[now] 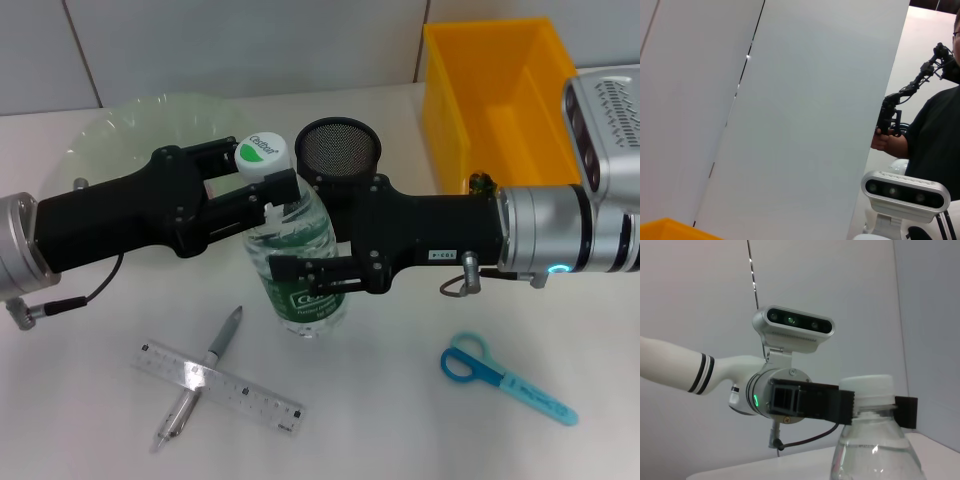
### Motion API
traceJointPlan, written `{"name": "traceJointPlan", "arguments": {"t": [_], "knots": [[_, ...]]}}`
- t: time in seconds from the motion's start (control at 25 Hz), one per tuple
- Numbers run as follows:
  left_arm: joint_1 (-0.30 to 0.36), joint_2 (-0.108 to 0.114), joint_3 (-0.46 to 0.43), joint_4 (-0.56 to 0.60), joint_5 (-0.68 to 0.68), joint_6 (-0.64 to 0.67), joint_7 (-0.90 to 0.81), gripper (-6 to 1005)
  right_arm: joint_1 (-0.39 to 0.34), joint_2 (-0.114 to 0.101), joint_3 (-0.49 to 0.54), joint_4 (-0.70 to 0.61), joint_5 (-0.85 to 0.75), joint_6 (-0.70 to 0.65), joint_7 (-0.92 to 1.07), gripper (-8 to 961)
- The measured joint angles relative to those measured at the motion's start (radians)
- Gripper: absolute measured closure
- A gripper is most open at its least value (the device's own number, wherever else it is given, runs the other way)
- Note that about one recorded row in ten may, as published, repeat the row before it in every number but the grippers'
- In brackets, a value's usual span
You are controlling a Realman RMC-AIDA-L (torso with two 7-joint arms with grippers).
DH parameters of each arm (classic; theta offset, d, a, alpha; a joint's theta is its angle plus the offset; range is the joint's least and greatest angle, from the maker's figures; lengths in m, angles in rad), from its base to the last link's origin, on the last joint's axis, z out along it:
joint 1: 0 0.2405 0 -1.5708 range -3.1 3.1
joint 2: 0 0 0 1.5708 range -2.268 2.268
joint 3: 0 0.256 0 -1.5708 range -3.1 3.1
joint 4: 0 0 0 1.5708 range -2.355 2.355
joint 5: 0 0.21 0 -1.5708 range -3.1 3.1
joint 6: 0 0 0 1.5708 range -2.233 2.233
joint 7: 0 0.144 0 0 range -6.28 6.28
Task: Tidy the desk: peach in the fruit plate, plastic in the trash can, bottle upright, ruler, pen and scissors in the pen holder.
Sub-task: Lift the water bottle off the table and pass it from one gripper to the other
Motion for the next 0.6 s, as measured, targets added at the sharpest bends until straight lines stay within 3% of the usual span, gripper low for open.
{"name": "traceJointPlan", "arguments": {"t": [0.6], "knots": [[-0.003, -0.001, 0.015, 0.0, 0.002, -0.009, 0.001, 535, 0.01, 0.003, -0.002, 0.005, 0.003, -0.006, -0.01, 207]]}}
